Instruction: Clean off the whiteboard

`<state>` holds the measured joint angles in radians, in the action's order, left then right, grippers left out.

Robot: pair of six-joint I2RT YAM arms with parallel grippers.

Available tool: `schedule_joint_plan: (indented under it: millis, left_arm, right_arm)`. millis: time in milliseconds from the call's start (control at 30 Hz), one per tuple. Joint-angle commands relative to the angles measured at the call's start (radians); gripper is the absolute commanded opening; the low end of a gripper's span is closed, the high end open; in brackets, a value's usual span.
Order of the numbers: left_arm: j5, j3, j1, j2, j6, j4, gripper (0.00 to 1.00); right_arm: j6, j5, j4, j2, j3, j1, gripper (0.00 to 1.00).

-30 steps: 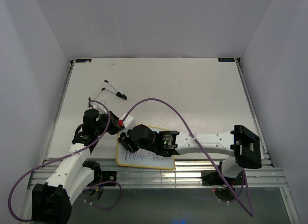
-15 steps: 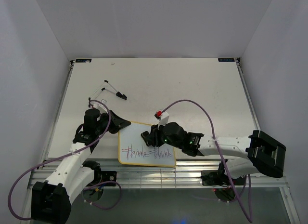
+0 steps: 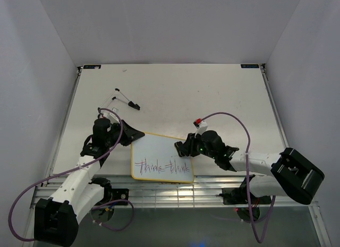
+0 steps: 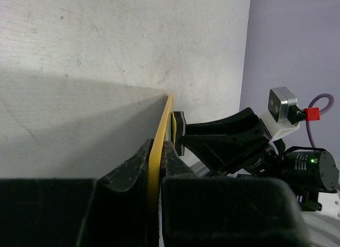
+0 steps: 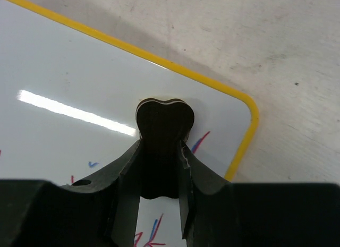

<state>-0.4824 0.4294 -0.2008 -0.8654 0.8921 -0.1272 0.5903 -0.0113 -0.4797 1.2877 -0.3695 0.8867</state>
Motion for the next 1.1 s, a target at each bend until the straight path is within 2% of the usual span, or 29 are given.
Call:
schedule_joint_plan:
  millis: [0,167,267,400,767,900,1067]
  left_arm:
    - [0.071,0.057,-0.002,0.017,-0.087,0.000,0.00]
    - [0.067,0.057,-0.003,0.008,-0.091,0.001,0.00]
    - [0.067,0.048,-0.003,0.006,-0.085,0.011,0.00]
    - [0.074,0.035,-0.002,0.006,-0.067,0.021,0.00]
    - [0.139,-0.009,-0.002,0.042,-0.007,0.029,0.00]
    - [0.148,-0.006,-0.002,0.048,-0.007,0.023,0.00]
    - [0.159,0.006,-0.002,0.048,-0.019,0.000,0.00]
  right_arm:
    - [-0.041,-0.024,0.331,0.035,0.098,-0.040,0.34]
    - [-0.037,-0.064,0.392,0.018,0.070,-0.049,0.34]
    - [-0.047,0.020,0.351,0.013,0.047,-0.040,0.34]
    - [-0.044,0.062,0.306,0.004,-0.017,0.062,0.34]
    - [0.003,0.016,0.266,0.070,-0.293,0.352,0.34]
    - [0.014,-0.039,0.270,0.111,-0.342,0.396,0.34]
    - [0.042,-0.128,0.288,0.090,-0.283,0.396,0.34]
